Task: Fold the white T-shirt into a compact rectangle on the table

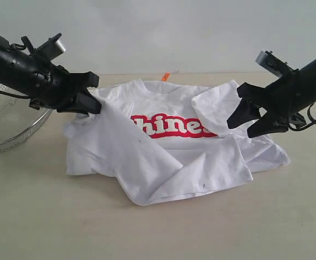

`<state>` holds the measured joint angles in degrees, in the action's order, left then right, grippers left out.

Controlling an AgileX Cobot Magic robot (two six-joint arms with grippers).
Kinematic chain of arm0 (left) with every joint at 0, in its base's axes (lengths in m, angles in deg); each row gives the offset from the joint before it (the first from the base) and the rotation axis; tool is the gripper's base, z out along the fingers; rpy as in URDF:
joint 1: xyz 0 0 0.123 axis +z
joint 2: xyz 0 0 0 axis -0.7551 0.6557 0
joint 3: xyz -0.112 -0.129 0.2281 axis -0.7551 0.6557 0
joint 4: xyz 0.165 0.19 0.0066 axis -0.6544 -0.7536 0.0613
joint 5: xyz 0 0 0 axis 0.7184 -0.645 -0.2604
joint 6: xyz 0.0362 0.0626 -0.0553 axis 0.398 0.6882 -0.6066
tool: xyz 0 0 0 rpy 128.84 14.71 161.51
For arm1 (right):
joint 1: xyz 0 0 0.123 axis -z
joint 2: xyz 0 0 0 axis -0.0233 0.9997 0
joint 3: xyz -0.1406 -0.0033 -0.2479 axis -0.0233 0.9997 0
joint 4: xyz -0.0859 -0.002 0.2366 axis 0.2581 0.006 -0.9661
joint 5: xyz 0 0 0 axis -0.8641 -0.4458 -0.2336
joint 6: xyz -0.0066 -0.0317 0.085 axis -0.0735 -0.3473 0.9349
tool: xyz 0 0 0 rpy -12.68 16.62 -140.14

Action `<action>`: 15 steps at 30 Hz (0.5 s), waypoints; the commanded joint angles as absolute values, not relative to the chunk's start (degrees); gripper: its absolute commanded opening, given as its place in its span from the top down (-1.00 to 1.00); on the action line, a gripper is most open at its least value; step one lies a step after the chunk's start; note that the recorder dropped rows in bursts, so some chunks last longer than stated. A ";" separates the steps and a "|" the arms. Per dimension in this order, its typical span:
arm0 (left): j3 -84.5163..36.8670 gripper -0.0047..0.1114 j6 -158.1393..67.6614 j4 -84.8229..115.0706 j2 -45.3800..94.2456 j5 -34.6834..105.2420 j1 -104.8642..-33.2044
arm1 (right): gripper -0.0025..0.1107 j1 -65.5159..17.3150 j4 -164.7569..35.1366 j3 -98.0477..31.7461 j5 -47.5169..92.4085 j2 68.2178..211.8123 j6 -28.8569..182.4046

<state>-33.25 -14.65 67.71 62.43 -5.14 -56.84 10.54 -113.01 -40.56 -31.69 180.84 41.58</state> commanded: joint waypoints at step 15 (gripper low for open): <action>-33.66 0.84 -14.99 68.03 62.42 -6.29 -56.65 | 0.00 10.47 -118.29 -40.84 -35.44 187.72 34.35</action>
